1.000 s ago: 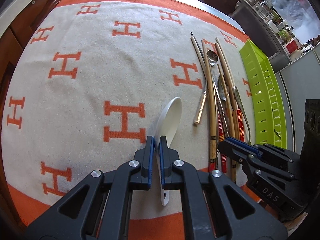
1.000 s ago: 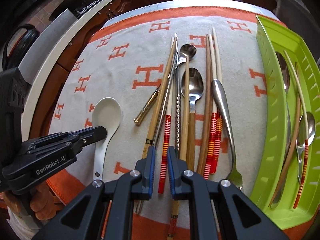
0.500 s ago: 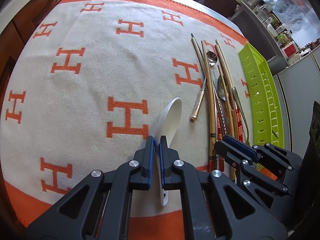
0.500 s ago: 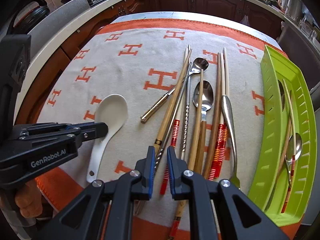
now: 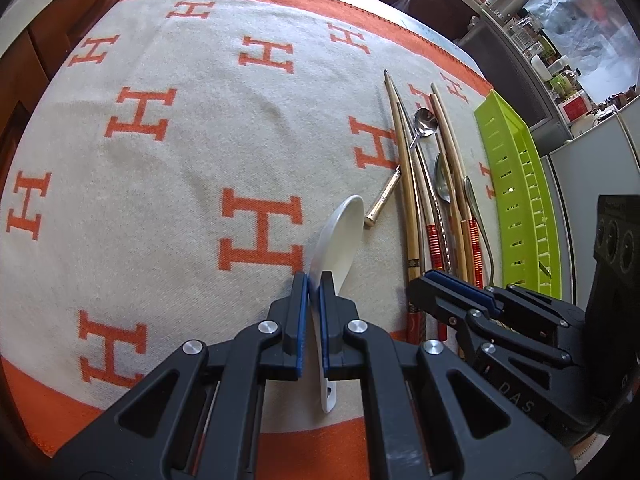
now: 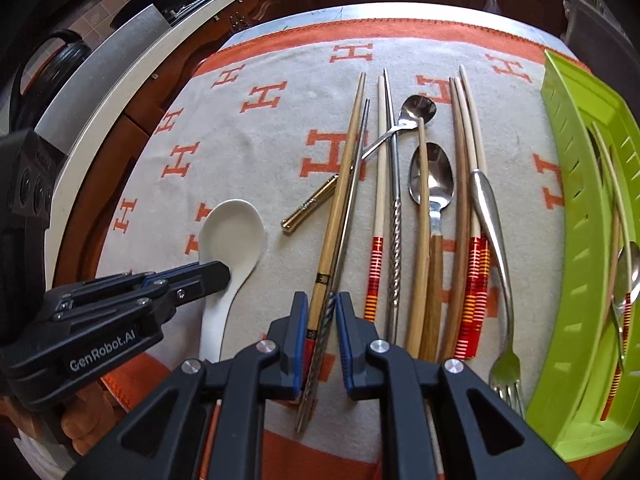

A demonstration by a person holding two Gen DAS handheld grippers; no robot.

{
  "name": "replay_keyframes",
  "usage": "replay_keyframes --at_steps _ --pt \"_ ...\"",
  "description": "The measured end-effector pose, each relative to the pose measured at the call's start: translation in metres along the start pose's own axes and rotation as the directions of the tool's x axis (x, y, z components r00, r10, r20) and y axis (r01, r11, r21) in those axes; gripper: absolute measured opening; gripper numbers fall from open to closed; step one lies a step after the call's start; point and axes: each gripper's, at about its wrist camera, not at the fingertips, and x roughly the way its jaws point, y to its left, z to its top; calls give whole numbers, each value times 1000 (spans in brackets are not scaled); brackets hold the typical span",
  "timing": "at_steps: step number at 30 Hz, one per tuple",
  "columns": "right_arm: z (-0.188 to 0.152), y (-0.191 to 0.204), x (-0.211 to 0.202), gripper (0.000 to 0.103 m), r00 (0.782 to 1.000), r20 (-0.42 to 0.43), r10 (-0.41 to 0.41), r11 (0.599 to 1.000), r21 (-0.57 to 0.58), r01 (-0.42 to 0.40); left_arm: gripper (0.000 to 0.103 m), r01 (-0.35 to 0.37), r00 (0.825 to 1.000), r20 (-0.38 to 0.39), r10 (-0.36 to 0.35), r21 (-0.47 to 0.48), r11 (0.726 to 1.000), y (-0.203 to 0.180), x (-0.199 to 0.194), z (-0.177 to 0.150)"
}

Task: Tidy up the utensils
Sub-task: 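Lower the right tool onto a thin steel chopstick and close it, then carry the ceramic spoon into the tray and open the left tool while the right tool places the steel chopstick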

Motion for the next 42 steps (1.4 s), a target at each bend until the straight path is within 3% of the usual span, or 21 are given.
replay_keyframes --at_steps 10,12,20,31,42 --pt "0 -33 0 11 979 29 204 970 132 -206 3 7 1000 4 -7 -5 1000 2 1 1" --pt "-1 -31 -4 5 980 46 193 975 108 -196 3 5 1000 5 -5 -5 1000 2 1 1" --pt "1 -21 -4 6 992 39 116 992 49 -118 3 -8 1000 5 8 1 1000 -2 2 2" --pt "4 13 2 8 994 44 -101 991 -83 104 3 -19 1000 8 19 -5 1000 -6 3 3" --pt "3 -26 -29 5 994 101 44 994 92 -53 3 18 999 31 -16 -59 998 -5 -14 6"
